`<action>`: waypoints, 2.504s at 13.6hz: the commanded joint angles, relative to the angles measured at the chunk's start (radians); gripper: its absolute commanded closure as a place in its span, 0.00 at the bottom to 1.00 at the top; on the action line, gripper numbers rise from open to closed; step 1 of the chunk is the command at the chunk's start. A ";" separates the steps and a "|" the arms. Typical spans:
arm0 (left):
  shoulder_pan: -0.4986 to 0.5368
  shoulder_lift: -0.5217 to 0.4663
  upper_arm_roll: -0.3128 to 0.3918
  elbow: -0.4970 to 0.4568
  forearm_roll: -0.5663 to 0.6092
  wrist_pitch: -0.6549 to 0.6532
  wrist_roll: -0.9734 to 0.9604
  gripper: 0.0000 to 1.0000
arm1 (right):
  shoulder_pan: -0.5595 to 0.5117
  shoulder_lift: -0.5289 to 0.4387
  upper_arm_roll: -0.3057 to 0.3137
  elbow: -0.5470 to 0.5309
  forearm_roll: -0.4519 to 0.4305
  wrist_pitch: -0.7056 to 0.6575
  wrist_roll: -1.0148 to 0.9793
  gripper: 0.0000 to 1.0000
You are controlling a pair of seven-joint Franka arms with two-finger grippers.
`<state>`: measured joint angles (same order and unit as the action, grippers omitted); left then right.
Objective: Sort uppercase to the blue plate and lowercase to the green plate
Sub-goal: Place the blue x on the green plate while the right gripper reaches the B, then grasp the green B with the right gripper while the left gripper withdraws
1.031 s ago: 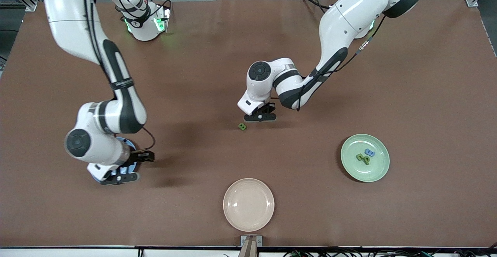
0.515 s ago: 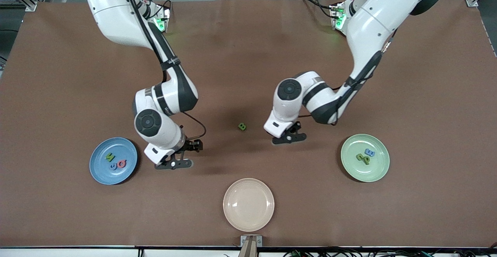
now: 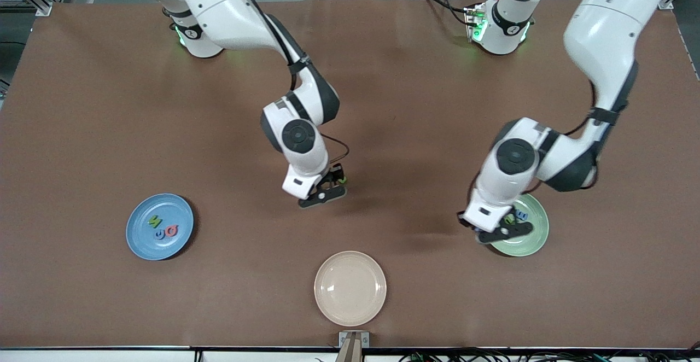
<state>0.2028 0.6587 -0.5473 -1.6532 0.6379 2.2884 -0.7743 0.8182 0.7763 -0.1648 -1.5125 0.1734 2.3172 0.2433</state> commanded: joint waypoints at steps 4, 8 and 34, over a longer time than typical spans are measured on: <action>0.122 0.051 -0.013 -0.039 -0.004 -0.007 0.165 0.90 | 0.065 0.024 -0.013 -0.017 -0.009 0.063 0.020 0.17; 0.124 0.052 -0.013 -0.054 -0.004 -0.007 0.168 0.00 | 0.073 0.047 -0.012 -0.022 -0.008 0.114 0.031 0.21; 0.221 -0.358 -0.114 0.279 -0.391 -0.691 0.368 0.00 | -0.376 -0.118 -0.147 0.017 0.001 -0.234 -0.301 0.99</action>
<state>0.4199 0.3132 -0.6531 -1.4024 0.2674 1.6538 -0.4239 0.5148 0.6866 -0.3345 -1.4615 0.1735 2.1007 0.0267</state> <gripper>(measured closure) 0.000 0.758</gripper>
